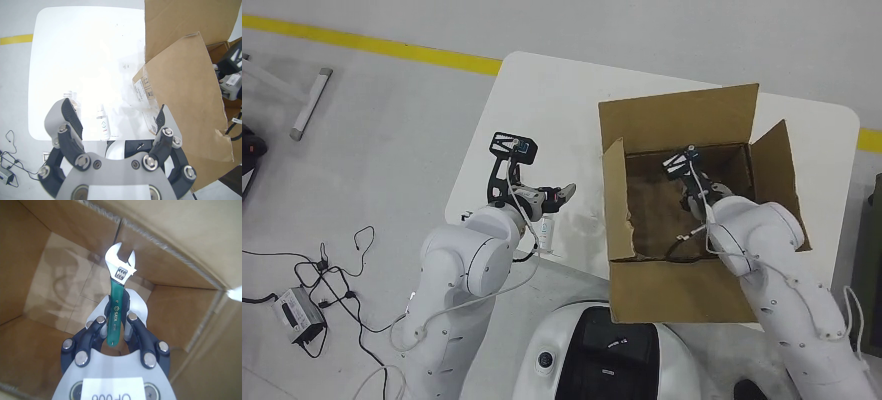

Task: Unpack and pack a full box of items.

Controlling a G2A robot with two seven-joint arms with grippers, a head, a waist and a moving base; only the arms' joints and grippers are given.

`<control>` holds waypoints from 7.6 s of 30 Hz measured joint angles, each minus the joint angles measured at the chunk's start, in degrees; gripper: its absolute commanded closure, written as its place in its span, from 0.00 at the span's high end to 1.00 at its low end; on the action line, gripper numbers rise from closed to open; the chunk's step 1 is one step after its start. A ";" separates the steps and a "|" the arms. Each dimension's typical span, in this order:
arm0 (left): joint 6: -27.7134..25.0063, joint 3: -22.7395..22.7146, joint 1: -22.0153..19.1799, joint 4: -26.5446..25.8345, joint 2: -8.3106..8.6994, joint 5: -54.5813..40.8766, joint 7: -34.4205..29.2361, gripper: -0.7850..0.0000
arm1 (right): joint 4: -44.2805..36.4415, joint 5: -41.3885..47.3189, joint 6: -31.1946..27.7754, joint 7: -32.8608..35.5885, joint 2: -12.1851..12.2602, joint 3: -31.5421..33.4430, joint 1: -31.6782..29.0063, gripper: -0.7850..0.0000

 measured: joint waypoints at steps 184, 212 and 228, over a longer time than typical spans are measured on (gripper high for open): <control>0.00 0.00 0.00 0.00 0.00 0.00 0.00 1.00 | 35.58 31.75 53.10 -22.63 -16.80 -19.12 12.05 0.09; 0.00 0.00 0.00 0.00 0.00 0.00 0.00 1.00 | 26.01 23.59 53.95 -16.53 -15.77 -14.76 7.31 0.00; 1.37 -1.23 1.12 0.62 0.30 -0.15 4.38 1.00 | 32.26 21.59 51.55 -14.68 -17.51 -16.42 11.31 0.36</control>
